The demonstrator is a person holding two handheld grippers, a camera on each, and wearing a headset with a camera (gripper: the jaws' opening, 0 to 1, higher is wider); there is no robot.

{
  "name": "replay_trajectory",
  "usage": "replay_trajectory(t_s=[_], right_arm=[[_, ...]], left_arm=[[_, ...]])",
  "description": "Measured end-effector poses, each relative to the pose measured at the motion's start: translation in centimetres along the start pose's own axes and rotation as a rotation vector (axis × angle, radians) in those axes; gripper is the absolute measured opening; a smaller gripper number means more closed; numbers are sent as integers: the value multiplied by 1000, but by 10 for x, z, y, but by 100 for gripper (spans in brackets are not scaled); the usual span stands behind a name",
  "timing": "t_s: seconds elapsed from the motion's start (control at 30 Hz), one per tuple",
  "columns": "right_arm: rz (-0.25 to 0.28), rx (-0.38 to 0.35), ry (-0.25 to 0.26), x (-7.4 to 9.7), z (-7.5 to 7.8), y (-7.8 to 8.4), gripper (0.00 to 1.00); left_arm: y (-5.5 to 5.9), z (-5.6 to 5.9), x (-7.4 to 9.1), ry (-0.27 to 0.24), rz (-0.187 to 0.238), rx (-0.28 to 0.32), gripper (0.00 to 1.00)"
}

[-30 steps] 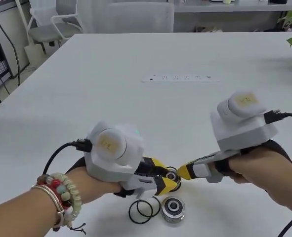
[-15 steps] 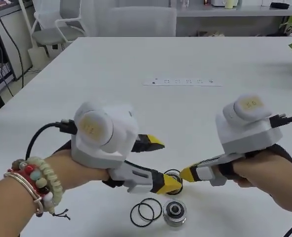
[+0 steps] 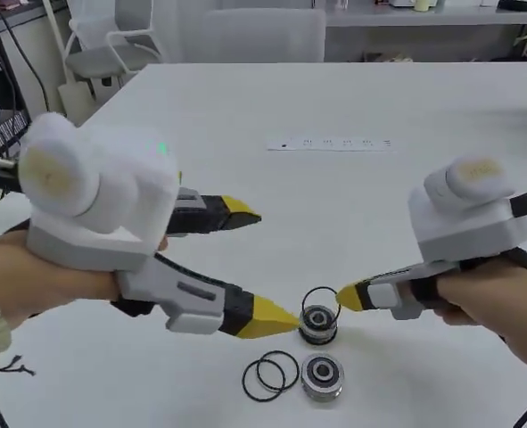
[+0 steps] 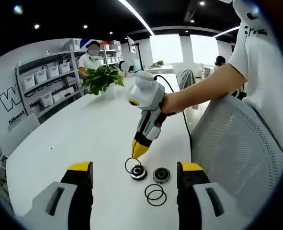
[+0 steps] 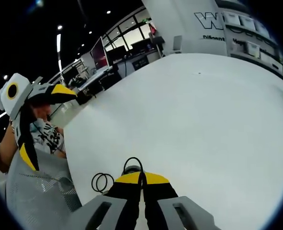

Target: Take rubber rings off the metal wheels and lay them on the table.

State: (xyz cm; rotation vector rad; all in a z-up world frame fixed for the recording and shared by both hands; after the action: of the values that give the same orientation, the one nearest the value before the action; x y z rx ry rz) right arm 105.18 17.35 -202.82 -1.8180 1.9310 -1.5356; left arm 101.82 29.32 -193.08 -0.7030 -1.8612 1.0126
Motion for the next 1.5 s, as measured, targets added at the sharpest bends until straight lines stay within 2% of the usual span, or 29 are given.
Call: replay_trajectory(t_s=[0.1,0.2,0.4,0.63,0.73,1.03,1.13,1.37,1.5], right_arm=[[19,-6,-3,2,-2,-3,0],[36,-9,-9,4,-5,-5,0],[60,-11,-19,5,-9,-8,0],[62,-14,-32,4,-13,-8,0],[59,-12,-42,3,-15,-8,0],[61,17,-71,0,-28,-14,0],[68,38,-95,0,-37,-18,0],[79,69,-149,-3,-56,-25,0],[81,64,-187,-8,-64,-26,0]], left_arm=[[5,-2,13,-34,-23,-21,72],[9,0,23,-40,-39,-34,74],[18,4,47,-69,-40,20,87],[33,14,64,-97,-51,81,91],[41,19,70,-114,-57,128,93],[67,37,74,-118,-120,186,95],[72,36,74,-131,-152,177,95],[77,35,71,-138,-159,192,93],[84,35,68,-142,-181,200,94]])
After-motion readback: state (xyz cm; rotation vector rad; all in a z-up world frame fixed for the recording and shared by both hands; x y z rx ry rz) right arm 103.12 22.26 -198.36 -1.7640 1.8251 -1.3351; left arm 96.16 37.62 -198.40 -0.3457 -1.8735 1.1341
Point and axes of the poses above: the centre of the closed fingertips' face, and the gripper's own axes: x roughly backward along the fingers, z roughly to its right, y roughly out of its underside, the point moved 3 cm from there along x, roughly backward along the fingers, and after that the axes turned 14 degrees about -y, right-handed, at the moved point
